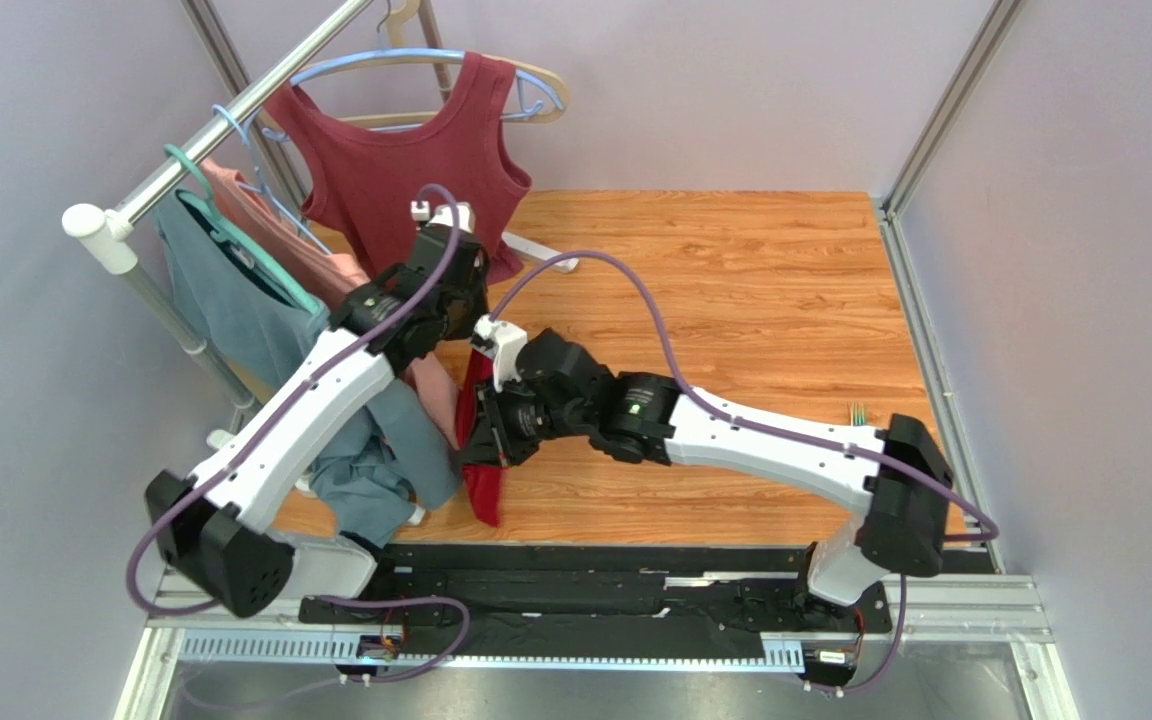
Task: Fold the napkin into a case and place the utensils inside
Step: Turn over the upper triangle folded napkin at the center of the board.
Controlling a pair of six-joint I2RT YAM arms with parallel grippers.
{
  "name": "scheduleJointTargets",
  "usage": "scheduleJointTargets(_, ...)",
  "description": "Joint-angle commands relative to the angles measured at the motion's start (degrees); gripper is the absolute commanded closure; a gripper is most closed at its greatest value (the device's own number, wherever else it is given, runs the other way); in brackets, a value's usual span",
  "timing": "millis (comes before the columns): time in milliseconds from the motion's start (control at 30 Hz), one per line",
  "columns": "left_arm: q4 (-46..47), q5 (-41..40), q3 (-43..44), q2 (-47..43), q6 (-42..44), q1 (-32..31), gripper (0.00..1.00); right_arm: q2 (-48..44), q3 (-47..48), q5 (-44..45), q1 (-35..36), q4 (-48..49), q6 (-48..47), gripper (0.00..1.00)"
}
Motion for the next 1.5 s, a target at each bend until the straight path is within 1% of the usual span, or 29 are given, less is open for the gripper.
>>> scheduleJointTargets(0, -1.16, -3.63, 6.02, -3.65, 3.82, 0.38, 1.00, -4.50, -5.36, -15.81, 0.45, 18.78, 9.56, 1.00)
scheduleJointTargets(33, -1.86, -3.54, 7.09, -2.95, 4.17, 0.29, 1.00, -4.86, -6.86, -17.74, 0.28, 21.79, 10.96, 1.00)
scheduleJointTargets(67, -2.04, -3.54, 8.05, -1.90, 4.34, 0.03, 1.00, -5.04, -11.66, -19.06, -0.77, 24.51, 14.02, 1.00)
scheduleJointTargets(100, -1.69, -3.54, 9.11, 0.81, 4.69, -0.93, 1.00, -5.39, -14.49, -20.64, -1.65, 32.20, 16.40, 1.00)
scheduleJointTargets(167, -0.72, -4.42, 10.17, 4.77, 4.96, -2.69, 1.00, -5.65, -20.99, -23.38, -4.36, 39.62, 20.19, 1.00)
scheduleJointTargets(200, -0.03, -5.55, 11.04, 9.23, 4.70, -3.66, 1.00, -5.65, -25.81, -23.99, -5.34, 42.88, 21.51, 1.00)
scheduleJointTargets(267, 2.79, -5.39, 12.19, 14.43, 4.00, -6.47, 1.00, -6.09, -30.75, -24.61, -8.23, 44.74, 22.31, 1.00)
scheduleJointTargets(300, 3.49, -7.39, 13.85, 20.29, 3.47, -7.35, 1.00, -6.44, -37.22, -25.40, -9.64, 49.63, 23.53, 1.00)
scheduleJointTargets(367, 4.37, -8.11, 16.84, 26.47, 3.64, -9.80, 1.00, -7.32, -42.96, -26.19, -12.36, 51.43, 23.55, 1.00)
scheduleJointTargets(400, 4.72, -11.16, 19.72, 32.24, 3.82, -10.78, 1.00, -7.58, -45.43, -26.54, -15.34, 52.39, 23.28, 1.00)
scheduleJointTargets(433, 4.55, -10.93, 21.75, 35.00, 3.73, -11.31, 1.00, -8.37, -50.68, -26.81, -17.11, 52.92, 23.28, 1.00)
scheduleJointTargets(467, 4.55, -9.79, 23.60, 37.29, 3.56, -11.75, 1.00, -8.64, -52.99, -27.77, -20.95, 53.97, 23.37, 1.00)
scheduleJointTargets(500, 4.90, -9.61, 26.06, 40.62, 3.38, -12.19, 1.00, -8.99, -55.02, -28.47, -22.90, 55.64, 23.19, 1.00)
scheduleJointTargets(533, 7.69, -9.17, 26.43, 41.96, 3.73, -12.54, 1.00, -9.43, -57.99, -28.13, -24.66, 54.52, 21.28, 1.00)
scheduleJointTargets(567, 8.93, -7.86, 26.96, 43.10, 3.99, -12.80, 1.00, -9.61, -58.55, -28.30, -26.25, 52.60, 19.95, 1.00)
scheduleJointTargets(667, 10.00, -6.53, 30.12, 47.50, 3.56, -13.69, 1.00, -8.38, -60.92, -30.76, -32.57, 52.05, 18.28, 1.00)
scheduleJointTargets(733, 10.52, -6.18, 31.53, 49.53, 2.68, -13.77, 1.00, -8.20, -60.58, -29.90, -34.17, 46.27, 15.65, 1.00)
scheduleJointTargets(800, 12.45, -6.00, 30.31, 49.62, 2.50, -13.77, 1.00, -8.20, -61.45, -30.06, -36.18, 45.02, 14.06, 1.00)
scheduleJointTargets(1000, 20.36, -2.41, 28.89, 50.76, 3.29, -13.95, 1.00, -8.64, -62.06, -28.40, -40.06, 39.22, 10.37, 1.00)
scheduleJointTargets(1100, 21.34, -2.66, 29.86, 51.72, 3.03, -14.39, 1.00, -8.46, -62.24, -28.04, -41.29, 37.03, 9.57, 1.00)
scheduleJointTargets(1200, 23.01, -1.00, 30.47, 52.86, 2.85, -14.65, 1.00, -10.13, -61.81, -26.99, -41.73, 33.26, 8.17, 0.97)
scheduleJointTargets(1233, 23.18, -0.82, 30.74, 53.13, 3.03, -14.74, 0.98, -11.09, -60.93, -24.90, -41.82, 31.33, 6.77, 0.94)
scheduleJointTargets(1267, 23.18, -0.73, 31.09, 53.48, 3.11, -15.09, 0.93, -13.28, -60.14, -23.49, -41.99, 28.87, 5.89, 0.91)
scheduleJointTargets(1300, 23.18, -0.38, 31.35, 53.66, 3.38, -15.18, 0.85, -14.69, -59.09, -21.73, -42.08, 23.10, 5.27, 0.86)
scheduleJointTargets(1333, 23.45, -0.55, 31.27, 53.57, 3.81, -15.35, 0.70, -15.84, -57.25, -18.84, -42.35, 20.35, 4.39, 0.79)
scheduleJointTargets(1367, 23.45, -0.29, 31.27, 53.22, 4.08, -15.53, 0.63, -18.46, -56.02, -17.77, -42.61, 17.54, 3.86, 0.76)
scheduleJointTargets(1400, 23.80, 1.19, 31.27, 51.92, 4.69, -15.62, 0.59, -19.88, -54.79, -16.11, -42.61, 12.55, 3.25, 0.72)
scheduleJointTargets(1433, 22.67, 1.03, 31.35, 51.03, 4.96, -15.71, 0.34, -21.20, -53.73, -12.87, -42.70, 9.80, 2.72, 0.66)
scheduleJointTargets(1467, 21.96, 1.20, 31.36, 48.67, 5.22, -15.71, 0.27, -23.65, -50.76, -11.18, -42.96, 4.38, 1.67, 0.64)
